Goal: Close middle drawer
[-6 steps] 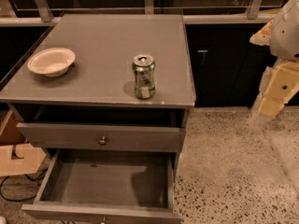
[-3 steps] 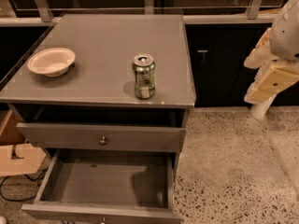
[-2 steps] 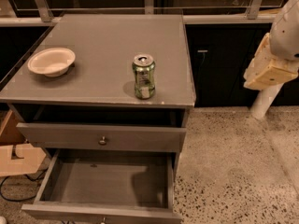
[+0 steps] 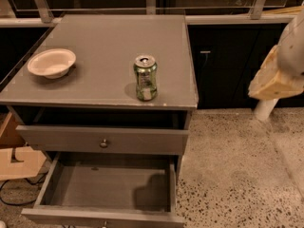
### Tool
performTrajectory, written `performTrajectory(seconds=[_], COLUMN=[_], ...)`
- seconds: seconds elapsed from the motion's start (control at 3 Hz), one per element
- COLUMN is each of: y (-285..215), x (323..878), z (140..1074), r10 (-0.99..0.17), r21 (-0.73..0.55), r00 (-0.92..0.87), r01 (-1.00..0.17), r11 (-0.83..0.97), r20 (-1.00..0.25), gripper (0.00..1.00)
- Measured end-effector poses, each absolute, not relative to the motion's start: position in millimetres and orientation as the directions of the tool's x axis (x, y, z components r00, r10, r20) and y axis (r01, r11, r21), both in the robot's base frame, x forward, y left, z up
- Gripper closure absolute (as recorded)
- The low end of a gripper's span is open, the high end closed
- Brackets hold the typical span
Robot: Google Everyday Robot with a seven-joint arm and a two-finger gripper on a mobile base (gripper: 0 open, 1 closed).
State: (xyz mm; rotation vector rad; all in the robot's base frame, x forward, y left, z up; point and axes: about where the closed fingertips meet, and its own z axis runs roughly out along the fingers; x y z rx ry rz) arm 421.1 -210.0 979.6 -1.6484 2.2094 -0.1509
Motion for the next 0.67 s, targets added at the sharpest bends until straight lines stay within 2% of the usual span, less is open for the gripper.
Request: performTrajectory(seconds=[0.33, 0.67], y=[-200.4, -188.6], x=[389.1, 356.9], z=[940.9, 895.4], r10=[-0.938, -0.935], r21=[-0.268, -0.175], r00=[-0.268, -0.294], r01=[-0.908, -0.928], r11=[0.322, 0.329], r20=[-0.221, -0.199], gripper=[1.0, 1.0])
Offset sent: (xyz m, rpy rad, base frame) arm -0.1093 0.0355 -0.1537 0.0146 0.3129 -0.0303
